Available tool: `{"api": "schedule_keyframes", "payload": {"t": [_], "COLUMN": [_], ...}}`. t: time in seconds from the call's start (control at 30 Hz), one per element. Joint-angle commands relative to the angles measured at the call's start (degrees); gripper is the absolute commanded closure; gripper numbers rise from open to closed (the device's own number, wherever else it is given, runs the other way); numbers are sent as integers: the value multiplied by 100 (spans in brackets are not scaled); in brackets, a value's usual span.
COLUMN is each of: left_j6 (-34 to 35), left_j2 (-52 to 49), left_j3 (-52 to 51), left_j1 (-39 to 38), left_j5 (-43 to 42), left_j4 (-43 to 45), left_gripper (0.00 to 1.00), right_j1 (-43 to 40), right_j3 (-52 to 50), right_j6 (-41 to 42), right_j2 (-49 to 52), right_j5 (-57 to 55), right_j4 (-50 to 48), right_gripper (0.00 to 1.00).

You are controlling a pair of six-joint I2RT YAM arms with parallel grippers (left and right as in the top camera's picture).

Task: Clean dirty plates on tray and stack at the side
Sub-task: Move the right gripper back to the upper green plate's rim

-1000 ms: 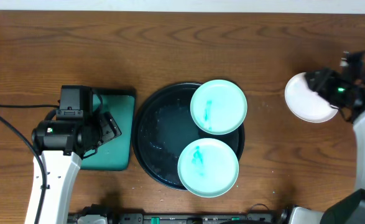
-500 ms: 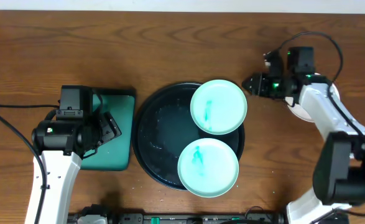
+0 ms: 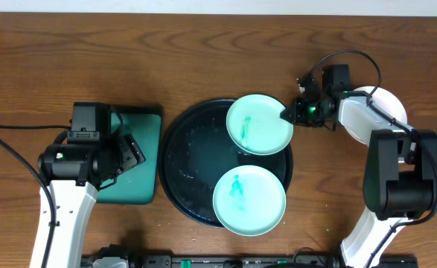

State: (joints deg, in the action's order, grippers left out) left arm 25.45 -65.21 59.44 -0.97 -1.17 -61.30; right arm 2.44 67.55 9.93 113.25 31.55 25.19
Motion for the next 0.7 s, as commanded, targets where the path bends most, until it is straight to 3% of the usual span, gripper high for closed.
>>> {"api": "schedule_keyframes", "payload": {"t": [0.0,0.1,0.17,0.43,0.67], "left_j6": [-35,-35,-35,-35,-31], "left_j2": [-17,-17,-17,-17,-17], "left_j3": [-39,-39,-39,-39,-39], "left_j1": [-13,-13,-13,-13,-13], "left_j5": [28,28,28,28,24], "left_j4": [-20,-20,-20,-20,-63], "left_gripper": [19,19,19,19,19], "right_j1": [63,66,66,308,994], "right_j3": [17,17,17,17,17], "right_j6": [-33,-11,-7,28,315], "right_j2": [22,22,22,-140,-732], "right_j5": [-20,-17,-15,28,-160], "right_j4": [7,9,33,254,157], "right_gripper": [90,91,99,99,98]}}
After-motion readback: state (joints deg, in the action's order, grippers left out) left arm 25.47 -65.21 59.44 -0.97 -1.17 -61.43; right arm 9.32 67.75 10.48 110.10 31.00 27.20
